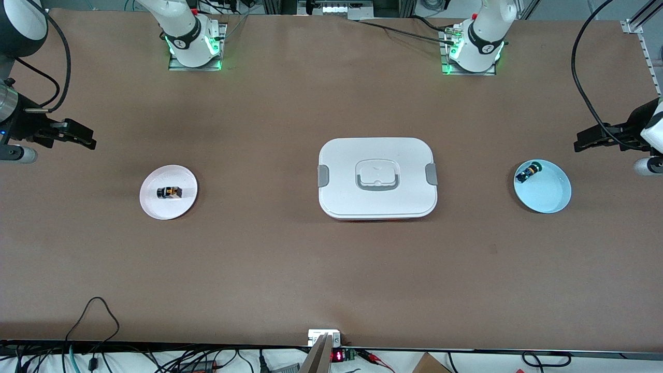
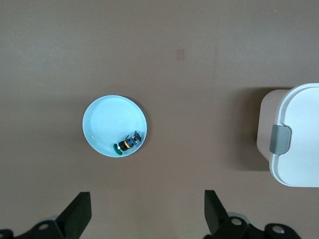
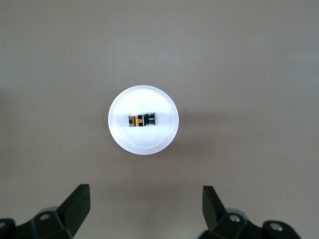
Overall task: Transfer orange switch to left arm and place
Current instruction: 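Move the right gripper over the orange switch on the white plate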
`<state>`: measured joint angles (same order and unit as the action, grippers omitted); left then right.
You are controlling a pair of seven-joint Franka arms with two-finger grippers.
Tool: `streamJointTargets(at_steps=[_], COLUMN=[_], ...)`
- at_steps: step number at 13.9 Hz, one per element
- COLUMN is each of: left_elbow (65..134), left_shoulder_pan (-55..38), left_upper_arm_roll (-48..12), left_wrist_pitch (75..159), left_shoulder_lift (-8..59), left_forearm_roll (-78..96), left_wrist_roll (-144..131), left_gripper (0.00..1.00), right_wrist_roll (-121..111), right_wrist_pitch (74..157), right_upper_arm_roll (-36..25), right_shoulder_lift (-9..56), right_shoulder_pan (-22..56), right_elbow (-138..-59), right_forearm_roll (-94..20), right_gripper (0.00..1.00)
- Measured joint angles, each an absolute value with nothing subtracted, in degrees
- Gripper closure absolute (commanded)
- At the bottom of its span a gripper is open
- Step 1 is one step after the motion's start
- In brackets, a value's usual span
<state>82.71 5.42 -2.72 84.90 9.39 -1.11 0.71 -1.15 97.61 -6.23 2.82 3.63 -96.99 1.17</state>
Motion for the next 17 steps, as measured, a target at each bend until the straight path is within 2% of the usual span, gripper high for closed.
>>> streamJointTargets(at_steps=[11, 17], left_elbow=[82.71, 82.72], left_shoulder_pan=[5.42, 5.43], left_upper_arm_roll=[-2.72, -2.71], left_wrist_pitch=[84.90, 84.90], left_shoulder_lift=[9.39, 9.41], left_forearm_roll=[-1.11, -1.11], left_wrist_roll=[0.71, 0.71], left_gripper=[0.00, 0.00], right_wrist_roll=[-1.15, -1.15], right_wrist_pitch=[97.31, 98.71], right_upper_arm_roll=[-6.23, -5.89], right_shoulder_lift=[4.02, 10.29], right_shoulder_pan=[3.65, 4.77], right_elbow=[-96.97, -97.14], right_forearm_roll=[1.14, 1.08], right_gripper=[0.00, 0.00])
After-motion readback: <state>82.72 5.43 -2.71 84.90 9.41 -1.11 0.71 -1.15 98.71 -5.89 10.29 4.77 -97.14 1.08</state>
